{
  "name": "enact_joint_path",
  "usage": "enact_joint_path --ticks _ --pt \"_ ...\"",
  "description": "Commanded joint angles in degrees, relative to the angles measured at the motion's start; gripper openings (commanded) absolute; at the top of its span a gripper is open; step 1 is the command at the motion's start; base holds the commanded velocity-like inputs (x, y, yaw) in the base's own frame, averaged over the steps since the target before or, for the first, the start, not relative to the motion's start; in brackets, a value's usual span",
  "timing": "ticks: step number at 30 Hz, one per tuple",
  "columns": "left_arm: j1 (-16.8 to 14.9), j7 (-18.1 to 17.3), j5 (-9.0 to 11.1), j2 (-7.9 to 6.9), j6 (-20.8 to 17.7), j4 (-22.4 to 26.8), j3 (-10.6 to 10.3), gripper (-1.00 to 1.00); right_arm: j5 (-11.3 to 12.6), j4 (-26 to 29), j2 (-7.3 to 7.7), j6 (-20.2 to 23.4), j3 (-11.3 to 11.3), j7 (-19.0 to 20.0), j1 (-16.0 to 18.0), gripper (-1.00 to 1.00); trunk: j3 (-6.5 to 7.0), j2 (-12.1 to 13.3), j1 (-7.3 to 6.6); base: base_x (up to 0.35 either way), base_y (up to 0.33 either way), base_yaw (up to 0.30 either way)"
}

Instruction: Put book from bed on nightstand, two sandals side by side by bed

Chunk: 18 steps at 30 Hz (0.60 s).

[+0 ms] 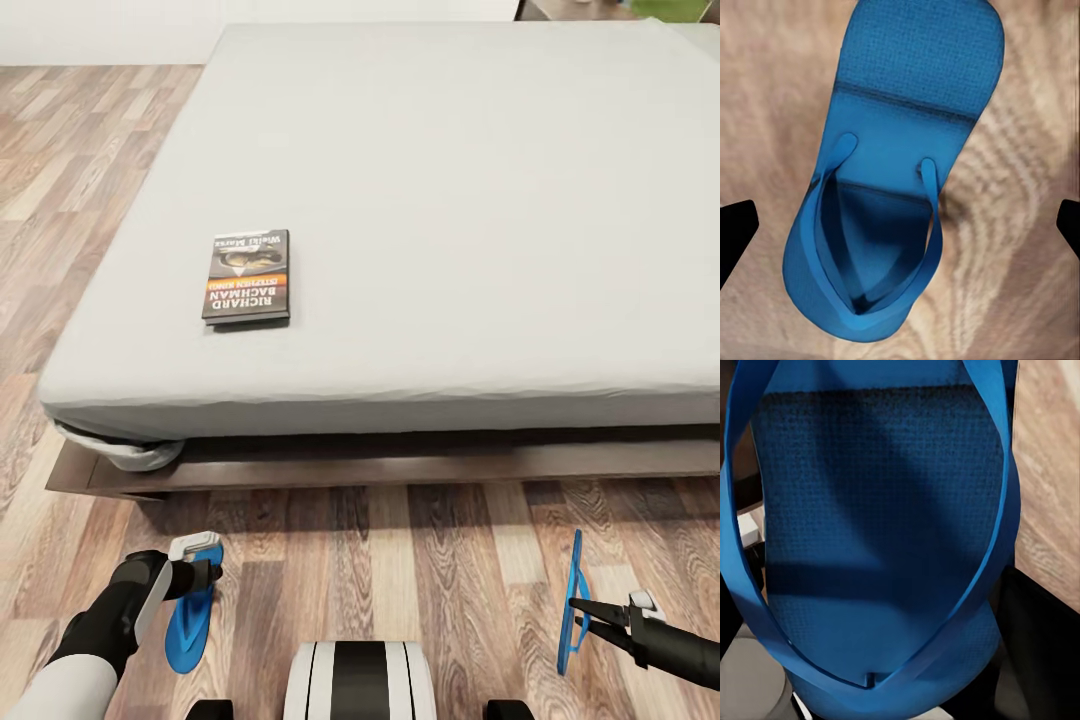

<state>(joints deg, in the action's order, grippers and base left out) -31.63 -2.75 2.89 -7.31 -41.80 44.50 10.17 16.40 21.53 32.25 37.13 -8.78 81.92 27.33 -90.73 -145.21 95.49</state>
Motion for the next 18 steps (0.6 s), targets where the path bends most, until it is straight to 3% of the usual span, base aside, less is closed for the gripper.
enact_joint_path --ticks 1,12,14,16,17,18 --pt "-0.01 -0.08 0.27 0.01 -0.3 0.06 0.12 1.0 0.09 -0.01 0.0 0.58 -0.02 0.09 0.01 -1.0 -0.03 -0.01 -0.01 0.0 0.0 0.0" --pt "-0.02 -1.11 0.42 0.0 -0.45 0.18 0.18 1.0 0.05 0.0 0.0 0.58 -0.05 0.08 0.01 -1.0 -0.03 -0.01 -0.01 0.0 0.0 0.0" --pt "-0.02 -10.04 0.42 -0.44 -0.52 0.25 0.26 1.0 0.04 -0.02 0.0 0.58 -0.07 0.08 0.01 -1.0 -0.03 -0.01 -0.01 0.0 0.0 0.0" --pt "-0.01 -21.65 0.19 -2.01 -0.45 0.21 0.28 1.0 0.03 -0.01 0.0 0.58 -0.03 0.04 0.01 -1.0 -0.03 -0.01 -0.01 0.0 0.0 0.0" --pt "-0.03 -30.01 0.0 -3.19 -0.34 0.13 0.28 1.0 0.05 -0.03 -0.01 0.58 -0.02 0.02 0.01 -1.0 -0.03 -0.01 -0.01 0.0 0.0 0.0" --pt "-0.05 -34.21 -0.09 -3.85 -0.3 0.11 0.27 1.0 0.06 -0.05 -0.03 0.58 -0.02 0.03 0.01 -1.0 -0.03 -0.01 -0.01 0.0 0.0 0.0"
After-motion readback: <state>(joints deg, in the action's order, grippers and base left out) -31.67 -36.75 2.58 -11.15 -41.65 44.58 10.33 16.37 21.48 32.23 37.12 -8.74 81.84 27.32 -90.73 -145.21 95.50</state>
